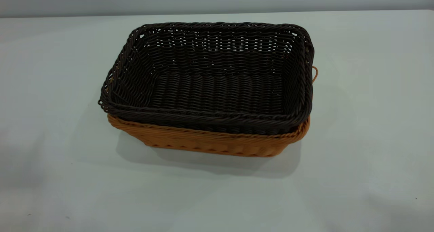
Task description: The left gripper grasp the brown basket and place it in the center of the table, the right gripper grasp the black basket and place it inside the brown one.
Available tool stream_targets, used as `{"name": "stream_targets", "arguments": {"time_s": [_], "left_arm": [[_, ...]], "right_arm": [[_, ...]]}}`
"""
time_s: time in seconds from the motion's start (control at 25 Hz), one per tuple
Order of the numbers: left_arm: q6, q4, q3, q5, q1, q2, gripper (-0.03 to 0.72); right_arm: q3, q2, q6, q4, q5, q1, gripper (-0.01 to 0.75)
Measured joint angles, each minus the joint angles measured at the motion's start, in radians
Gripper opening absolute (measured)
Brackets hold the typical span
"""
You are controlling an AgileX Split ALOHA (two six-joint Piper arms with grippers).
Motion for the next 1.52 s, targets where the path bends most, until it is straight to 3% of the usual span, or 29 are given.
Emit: {"name": "stream_targets", "arguments": {"time_s": [0.24,0.64,0.88,1.52], "left_arm": [[-0.005,-0.001,0.142,0.000,0.000,-0.231,0.519],[-0.003,-0.001,0.730,0.000,0.000,-0.636,0.519],[0.007,0.001,0.976,0.000,0.000,-0.820,0.519],[0.027,0.002,1.285,-0.023,0.000,-1.070,0.519]], "right_arm": [[0.297,-0.316,-0.001,-0.002,0.000,0.000,0.572],[0.723,-0.654,-0.166,-0.070,-0.046,0.000,0.572],[0.925,-0.776,-0.179,-0.136,-0.079,0.000,0.572],[0.972,-0.904,-0.084,-0.222,-0.139,0.000,0.572]]}}
